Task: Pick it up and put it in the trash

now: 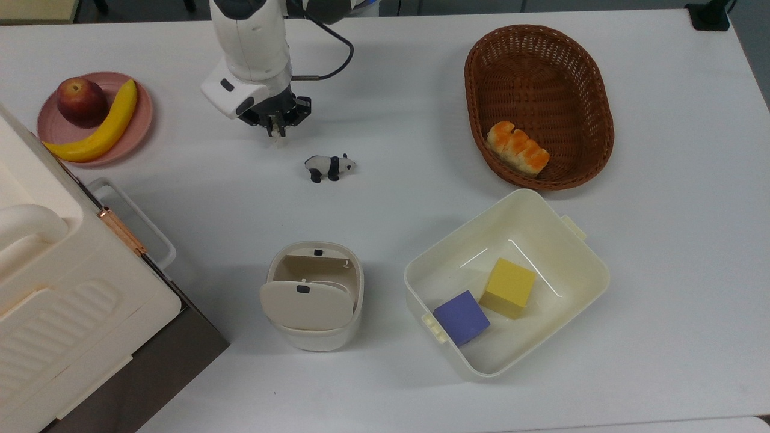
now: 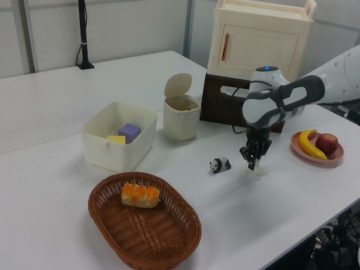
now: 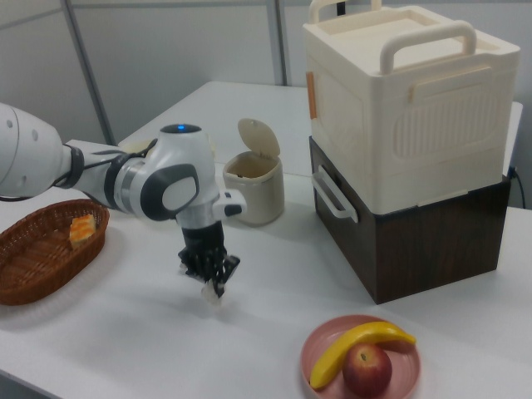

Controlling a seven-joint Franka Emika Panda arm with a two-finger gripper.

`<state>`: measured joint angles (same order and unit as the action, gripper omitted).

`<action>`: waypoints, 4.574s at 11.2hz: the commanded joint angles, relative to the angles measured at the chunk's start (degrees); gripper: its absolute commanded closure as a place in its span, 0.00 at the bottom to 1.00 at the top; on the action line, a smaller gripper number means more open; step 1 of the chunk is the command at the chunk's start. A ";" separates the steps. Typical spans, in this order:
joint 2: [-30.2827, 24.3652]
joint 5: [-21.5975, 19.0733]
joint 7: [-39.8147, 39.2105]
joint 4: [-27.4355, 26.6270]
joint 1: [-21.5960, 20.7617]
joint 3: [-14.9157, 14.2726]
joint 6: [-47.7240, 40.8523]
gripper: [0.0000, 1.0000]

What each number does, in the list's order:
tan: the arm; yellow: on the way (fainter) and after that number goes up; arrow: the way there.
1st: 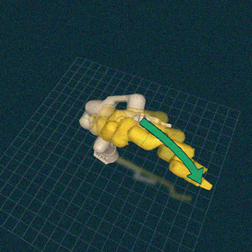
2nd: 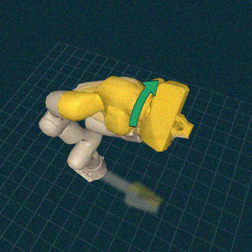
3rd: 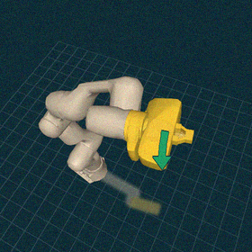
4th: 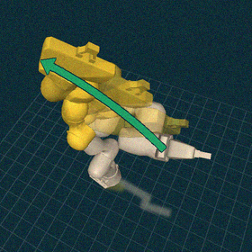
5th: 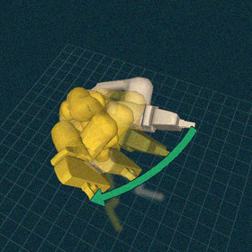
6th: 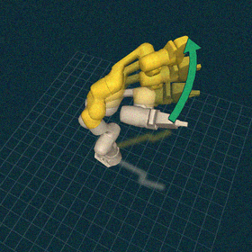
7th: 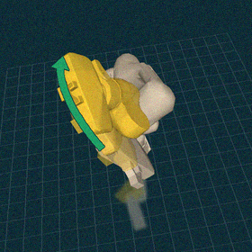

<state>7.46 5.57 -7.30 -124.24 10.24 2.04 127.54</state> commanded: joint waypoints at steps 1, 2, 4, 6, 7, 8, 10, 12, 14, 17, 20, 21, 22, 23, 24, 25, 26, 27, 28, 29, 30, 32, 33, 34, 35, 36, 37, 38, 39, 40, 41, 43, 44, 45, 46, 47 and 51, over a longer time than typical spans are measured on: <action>-1.92 -0.03 2.46 6.87 -0.22 0.86 0.26 0.91; -1.92 -0.38 3.68 10.39 -0.31 0.86 0.34 0.91; -0.70 -4.66 4.40 18.90 -0.40 1.04 0.87 0.91; 0.71 -6.18 4.22 22.10 -1.45 1.91 4.89 0.91; 1.93 -6.10 4.13 22.72 -1.89 2.09 8.31 0.91; 4.03 -5.92 4.05 24.12 -2.76 2.18 11.74 0.91; 9.04 -5.57 3.96 28.25 -3.91 2.09 16.23 0.91; 13.35 -5.39 4.05 30.98 -4.44 2.18 21.93 0.90; 16.52 -5.22 3.96 31.60 -4.44 2.18 29.67 0.89; 18.99 -5.13 3.78 32.92 -5.32 2.18 31.37 0.88; 19.96 -5.04 3.69 32.92 -6.20 2.35 31.55 0.88; 20.14 -4.78 3.69 32.92 -6.20 2.79 31.55 0.88; 20.14 -4.52 3.69 32.92 -6.11 2.97 31.55 0.87; 20.22 -4.08 3.69 32.84 -6.11 2.97 31.55 0.85; 20.23 -3.90 3.78 32.84 -6.11 2.97 31.55 0.75; 20.23 -3.72 4.04 32.84 -6.20 2.97 31.55 0.29; 20.23 -2.42 3.79 32.66 -6.20 2.97 31.55 0.00; 20.23 -1.19 3.96 32.66 -6.11 2.97 31.46 0.00; 20.23 -1.00 3.96 32.57 -6.11 2.97 31.54 0.00; 20.23 -1.00 4.05 32.66 -6.11 2.97 31.55 0.00; 20.23 -1.00 4.05 32.57 -6.11 2.97 31.55 0.00; 19.61 -1.09 4.13 32.40 -6.02 3.06 31.37 0.00; 18.48 -1.17 4.13 31.70 -6.02 3.06 31.02 0.00; 16.21 -1.35 4.31 30.13 -6.02 3.06 30.58 0.00; 12.96 -1.52 4.31 27.50 -6.02 3.06 28.75 0.00; 9.36 -1.87 4.40 26.08 -6.11 3.06 23.77 0.00; 5.67 -1.88 4.40 25.98 -6.11 3.06 13.80 0.00; 2.33 -1.88 4.48 26.42 -6.20 3.06 3.00 0.00; -0.84 -1.96 4.57 26.51 -6.29 3.06 -5.89 0.00; -3.74 -1.97 4.92 26.42 -6.81 3.06 -13.90 0.00; -6.03 -2.05 6.67 26.42 -8.38 2.71 -20.77 0.00; -9.47 -2.05 10.10 26.42 -8.83 2.36 -30.29 0.00; -10.53 -2.05 9.50 26.25 -8.84 1.66 -32.42 0.00; -11.06 -2.05 9.41 26.16 -9.10 0.44 -32.61 0.00; -11.50 -2.14 8.71 26.50 -9.45 -1.40 -32.53 0.00; -11.68 -2.14 6.79 26.68 -9.63 -2.38 -33.14 0.00; -12.12 -4.25 6.60 26.60 -9.54 -2.39 -34.46 0.00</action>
<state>-2.88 2.54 0.28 -96.15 1.96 0.65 94.12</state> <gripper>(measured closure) 0.000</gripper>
